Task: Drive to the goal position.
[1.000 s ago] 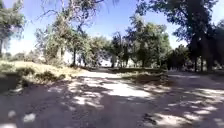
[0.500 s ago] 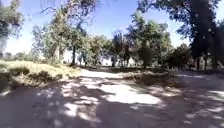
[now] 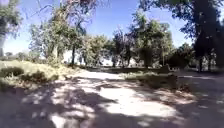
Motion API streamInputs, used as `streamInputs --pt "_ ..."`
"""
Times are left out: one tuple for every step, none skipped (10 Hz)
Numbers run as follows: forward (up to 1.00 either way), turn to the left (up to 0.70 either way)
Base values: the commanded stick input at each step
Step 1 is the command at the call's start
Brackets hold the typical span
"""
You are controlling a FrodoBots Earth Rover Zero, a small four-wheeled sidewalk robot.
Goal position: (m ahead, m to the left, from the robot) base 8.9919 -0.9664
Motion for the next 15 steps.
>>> streamInputs --pt "0.85 0.00" --pt "0.85 0.00" --pt "0.85 0.00" --pt "0.85 0.00" --pt "0.85 0.00" --pt "0.85 0.00" --pt "0.85 0.00" --pt "0.85 0.05" --pt "0.85 0.26" --pt "0.85 0.34" --pt "0.85 0.34" --pt "0.85 0.20" --pt "0.85 0.00" --pt "0.85 0.00" --pt "0.85 0.00"
